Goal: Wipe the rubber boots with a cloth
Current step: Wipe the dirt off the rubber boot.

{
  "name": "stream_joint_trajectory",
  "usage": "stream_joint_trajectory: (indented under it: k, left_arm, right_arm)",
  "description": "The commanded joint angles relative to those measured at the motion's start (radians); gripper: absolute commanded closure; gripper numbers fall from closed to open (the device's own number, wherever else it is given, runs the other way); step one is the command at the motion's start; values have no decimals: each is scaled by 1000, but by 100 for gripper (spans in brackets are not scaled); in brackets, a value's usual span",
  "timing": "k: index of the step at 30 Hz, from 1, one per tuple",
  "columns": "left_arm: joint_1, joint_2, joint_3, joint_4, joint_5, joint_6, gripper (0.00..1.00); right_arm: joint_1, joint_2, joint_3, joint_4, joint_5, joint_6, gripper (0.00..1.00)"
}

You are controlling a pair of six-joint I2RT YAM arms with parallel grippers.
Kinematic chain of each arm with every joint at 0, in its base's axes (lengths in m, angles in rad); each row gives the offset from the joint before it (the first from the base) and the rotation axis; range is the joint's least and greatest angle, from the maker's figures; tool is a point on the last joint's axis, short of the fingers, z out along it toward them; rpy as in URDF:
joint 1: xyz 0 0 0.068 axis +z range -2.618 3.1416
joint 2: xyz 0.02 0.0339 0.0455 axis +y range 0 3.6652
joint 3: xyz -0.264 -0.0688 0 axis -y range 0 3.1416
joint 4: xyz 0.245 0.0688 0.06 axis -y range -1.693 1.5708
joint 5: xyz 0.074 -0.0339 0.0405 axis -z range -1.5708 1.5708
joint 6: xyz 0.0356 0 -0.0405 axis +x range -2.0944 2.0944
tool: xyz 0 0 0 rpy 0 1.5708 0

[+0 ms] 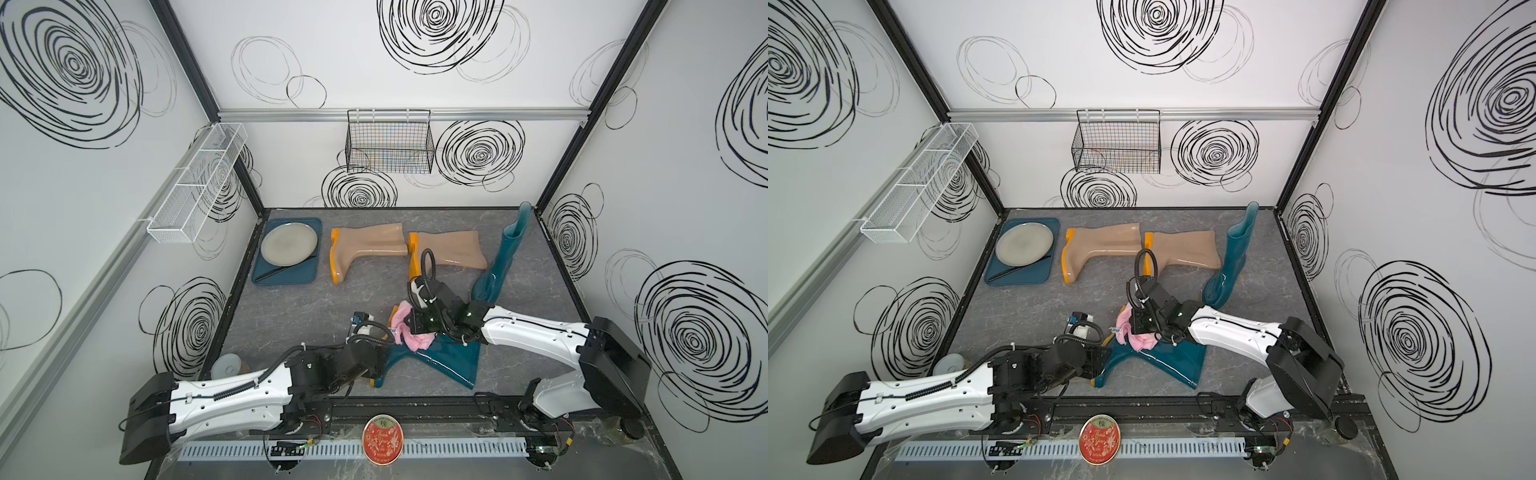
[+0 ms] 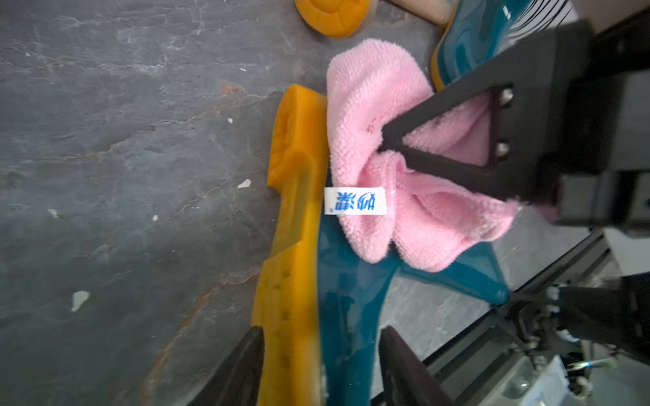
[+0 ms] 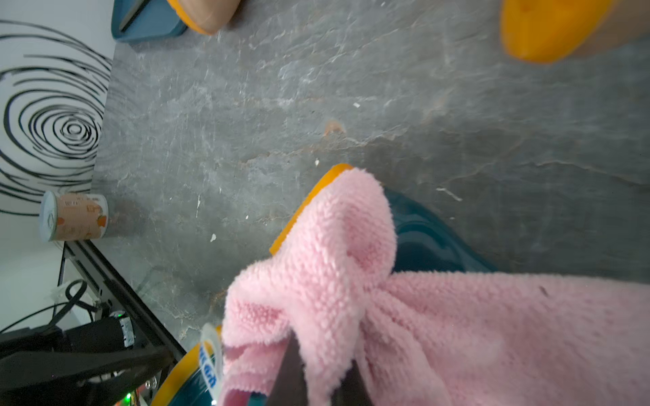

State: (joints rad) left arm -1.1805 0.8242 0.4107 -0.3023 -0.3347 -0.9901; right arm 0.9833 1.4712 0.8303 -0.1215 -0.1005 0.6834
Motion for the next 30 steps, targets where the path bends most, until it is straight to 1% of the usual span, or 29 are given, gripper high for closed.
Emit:
stream_joint_trajectory:
  k: [1, 3, 5, 8, 12, 13, 14, 16, 18, 20, 22, 24, 26, 27, 30]
  left_arm:
    - [20, -45, -30, -56, -50, -80, 49]
    - [38, -84, -30, -104, -82, -95, 48]
    - [69, -122, -38, -115, -80, -96, 47]
    - [141, -148, -59, -117, -33, -102, 45]
    - [233, -158, -96, -108, 45, -104, 43]
    - [247, -164, -102, -101, 62, -100, 43]
    - [261, -171, -107, -89, 83, -94, 42]
    - [269, -181, -116, -58, 115, -84, 39]
    - [269, -175, -120, -39, 135, -82, 37]
    - [263, -169, -124, -16, 163, -76, 35]
    - [240, -179, -122, 10, 172, -68, 31]
    - [213, -181, -121, 47, 186, -59, 25]
    - [207, -161, -124, 70, 199, -60, 24]
    - [206, -145, -132, 83, 208, -67, 25]
    - [213, -104, -165, 128, 229, -92, 27]
  right_arm:
    - [114, 15, 24, 40, -19, -56, 100]
    - [161, 18, 18, 36, -32, -79, 100]
    - [204, 8, 17, 25, -33, -111, 100]
    - [259, -31, 13, 21, -20, -152, 100]
    - [296, -48, 23, 12, -55, -186, 100]
    - [311, -49, 33, -1, -41, -194, 100]
    - [324, -53, 51, -24, 5, -191, 100]
    - [320, -79, 29, -12, 61, -172, 100]
    - [277, -115, -23, 28, 80, -161, 100]
    - [226, -153, -55, 43, 46, -154, 100]
    - [204, -203, -78, 64, -7, -173, 100]
    - [242, -237, -107, 121, -19, -234, 100]
    - [315, -211, -75, 83, 38, -273, 100]
    - [342, -184, -46, 48, 49, -272, 100]
    - [388, -96, -3, 17, 25, -269, 100]
